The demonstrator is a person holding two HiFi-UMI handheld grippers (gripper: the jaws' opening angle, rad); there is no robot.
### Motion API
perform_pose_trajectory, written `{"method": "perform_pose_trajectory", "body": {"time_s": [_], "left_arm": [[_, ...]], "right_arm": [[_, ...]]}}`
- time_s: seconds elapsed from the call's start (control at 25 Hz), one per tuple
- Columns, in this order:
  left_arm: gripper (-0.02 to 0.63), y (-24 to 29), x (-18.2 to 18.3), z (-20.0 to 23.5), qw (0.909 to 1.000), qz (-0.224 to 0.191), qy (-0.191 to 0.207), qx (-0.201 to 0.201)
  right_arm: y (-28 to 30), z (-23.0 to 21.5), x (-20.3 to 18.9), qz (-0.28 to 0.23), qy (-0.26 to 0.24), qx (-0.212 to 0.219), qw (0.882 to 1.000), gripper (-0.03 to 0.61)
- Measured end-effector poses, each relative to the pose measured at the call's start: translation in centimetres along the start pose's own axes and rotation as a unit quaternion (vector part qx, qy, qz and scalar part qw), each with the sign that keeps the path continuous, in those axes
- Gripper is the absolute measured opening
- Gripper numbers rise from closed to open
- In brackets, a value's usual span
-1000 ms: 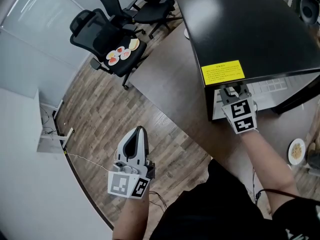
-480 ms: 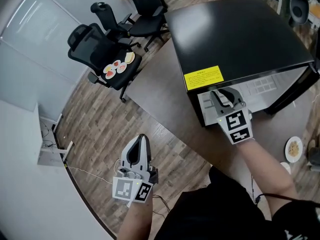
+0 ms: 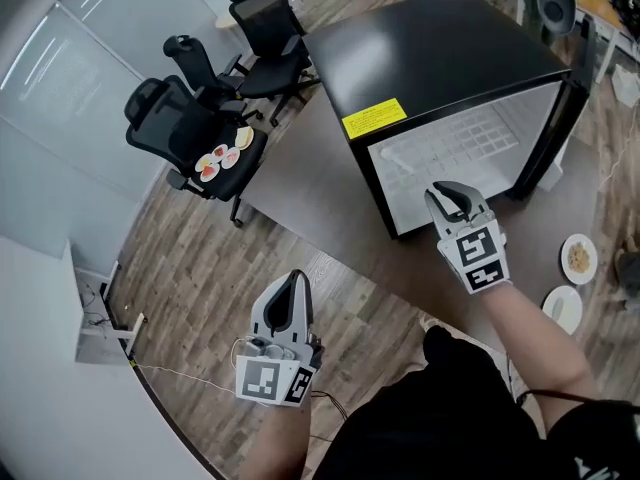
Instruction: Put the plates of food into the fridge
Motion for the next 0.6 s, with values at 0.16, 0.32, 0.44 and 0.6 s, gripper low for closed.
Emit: {"method": "perform_pose_trajectory", "body": {"time_s": [0.16, 0.32, 0.44, 0.6], "left_arm": [[0.003, -2.0, -0.5, -2.4, 0.9996, 0.004, 0.013, -0.025], [0.003, -3.2, -1.2, -5.1, 0.9981, 0.000, 0.011, -0.061], [0.003, -3.7, -1.9, -6.9, 0.9961, -0.002, 0.012, -0.088], [0.003, -2.9, -1.7, -10.3, 0.9910, -0.010, 0.018, -0.132]], "right_arm": [[-4.8, 1.1, -1.0, 0.000, 0.002, -0.008, 1.000, 0.058], [-9.7, 1.8, -2.2, 0.001, -0.002, -0.027, 1.000, 0.058], [-13.5, 1.6, -3.7, 0.010, 0.001, -0.052, 0.999, 0.058], [-18.9, -0.7, -5.5, 0.030, 0.005, -0.089, 0.996, 0.058]]}}
Point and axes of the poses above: the fingertips, and each gripper's own axes: y forward along the fingers, z to its left, x out of its top, the point moved 5 cm from there along -y, backward along the fingers, and after that the axes turned 11 degrees about -x, right-handed, at the moved point
